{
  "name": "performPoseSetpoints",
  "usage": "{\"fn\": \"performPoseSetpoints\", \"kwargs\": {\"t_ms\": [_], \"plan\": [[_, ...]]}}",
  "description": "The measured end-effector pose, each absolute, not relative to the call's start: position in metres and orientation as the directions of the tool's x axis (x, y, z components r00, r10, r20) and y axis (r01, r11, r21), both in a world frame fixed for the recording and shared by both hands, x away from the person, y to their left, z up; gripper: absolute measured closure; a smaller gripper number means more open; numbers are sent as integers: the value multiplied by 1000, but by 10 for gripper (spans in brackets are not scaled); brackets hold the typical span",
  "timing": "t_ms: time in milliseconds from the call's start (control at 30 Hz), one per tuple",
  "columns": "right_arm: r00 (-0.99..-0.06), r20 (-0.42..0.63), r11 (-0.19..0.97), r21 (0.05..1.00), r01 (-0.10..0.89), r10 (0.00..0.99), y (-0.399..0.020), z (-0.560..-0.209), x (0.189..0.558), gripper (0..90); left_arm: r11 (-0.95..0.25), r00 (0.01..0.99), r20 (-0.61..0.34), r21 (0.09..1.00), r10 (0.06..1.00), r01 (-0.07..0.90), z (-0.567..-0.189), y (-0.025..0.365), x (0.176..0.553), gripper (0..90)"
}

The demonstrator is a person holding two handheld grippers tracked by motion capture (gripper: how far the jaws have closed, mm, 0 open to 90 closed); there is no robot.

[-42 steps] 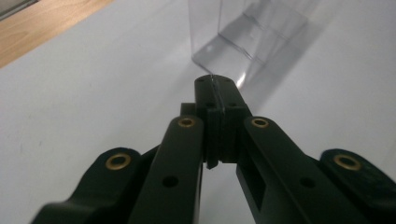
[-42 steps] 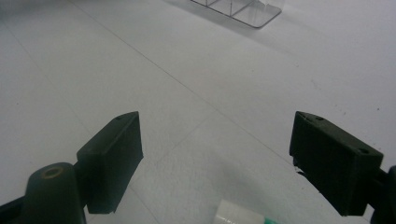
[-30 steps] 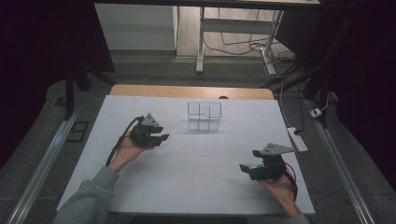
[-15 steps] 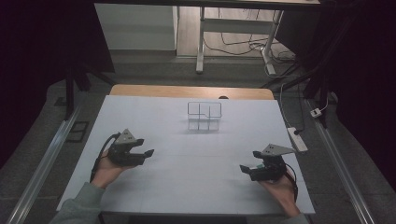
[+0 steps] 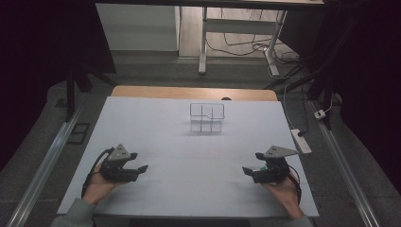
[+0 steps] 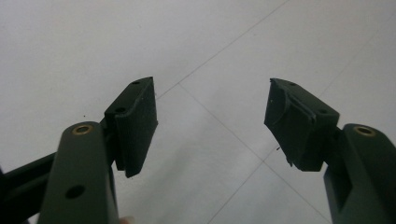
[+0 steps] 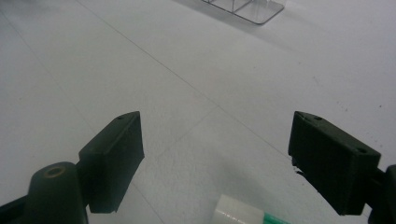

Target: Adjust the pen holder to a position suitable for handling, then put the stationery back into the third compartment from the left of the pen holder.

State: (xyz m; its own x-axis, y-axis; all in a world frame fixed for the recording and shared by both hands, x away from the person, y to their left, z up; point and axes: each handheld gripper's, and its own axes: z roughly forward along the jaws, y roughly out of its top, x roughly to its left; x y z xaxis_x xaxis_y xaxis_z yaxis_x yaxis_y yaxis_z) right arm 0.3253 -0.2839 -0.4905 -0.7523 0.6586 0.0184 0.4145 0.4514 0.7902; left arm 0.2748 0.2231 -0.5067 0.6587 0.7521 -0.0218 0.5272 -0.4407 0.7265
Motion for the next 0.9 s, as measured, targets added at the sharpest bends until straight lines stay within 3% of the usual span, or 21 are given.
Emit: {"fn": "performPoseSetpoints", "kwargs": {"t_ms": [400, 633, 900], "plan": [[-750, 18, 454, 786, 419, 661, -283, -491, 325, 179, -423, 636, -24, 727, 772, 541, -513, 234, 263, 333], [-751, 15, 456, 786, 417, 660, -284, -491, 324, 179, -433, 645, -25, 722, 764, 541, -515, 233, 261, 256], [-756, -1, 468, 786, 404, 654, -284, -488, 323, 182, -424, 644, -33, 728, 764, 539, -517, 235, 263, 250]]}}
